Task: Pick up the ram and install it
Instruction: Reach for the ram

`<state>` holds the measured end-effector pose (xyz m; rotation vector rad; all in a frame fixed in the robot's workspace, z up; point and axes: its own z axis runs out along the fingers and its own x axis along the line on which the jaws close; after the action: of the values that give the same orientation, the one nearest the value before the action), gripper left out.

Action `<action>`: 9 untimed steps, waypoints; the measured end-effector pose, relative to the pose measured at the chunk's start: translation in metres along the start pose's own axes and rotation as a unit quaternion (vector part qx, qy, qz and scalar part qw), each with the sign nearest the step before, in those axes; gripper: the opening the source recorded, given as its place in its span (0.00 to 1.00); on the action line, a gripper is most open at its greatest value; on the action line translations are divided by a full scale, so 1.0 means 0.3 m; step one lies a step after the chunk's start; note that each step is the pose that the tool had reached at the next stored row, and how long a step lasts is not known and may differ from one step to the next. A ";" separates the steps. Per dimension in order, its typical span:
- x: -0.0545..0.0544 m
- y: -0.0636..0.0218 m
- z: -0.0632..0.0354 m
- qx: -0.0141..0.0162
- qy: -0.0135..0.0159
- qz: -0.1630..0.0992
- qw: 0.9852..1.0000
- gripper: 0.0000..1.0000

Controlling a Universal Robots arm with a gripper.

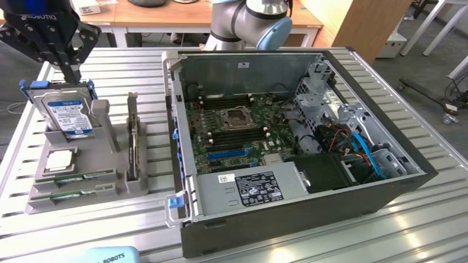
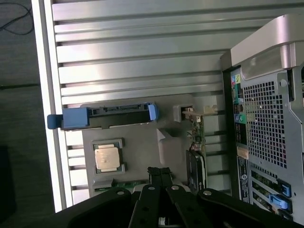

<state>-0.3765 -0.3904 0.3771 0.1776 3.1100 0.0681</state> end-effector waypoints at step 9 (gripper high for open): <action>0.005 -0.056 -0.003 0.000 0.000 0.000 1.000 0.10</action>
<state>-0.3800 -0.4070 0.3771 0.1776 3.1100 0.0681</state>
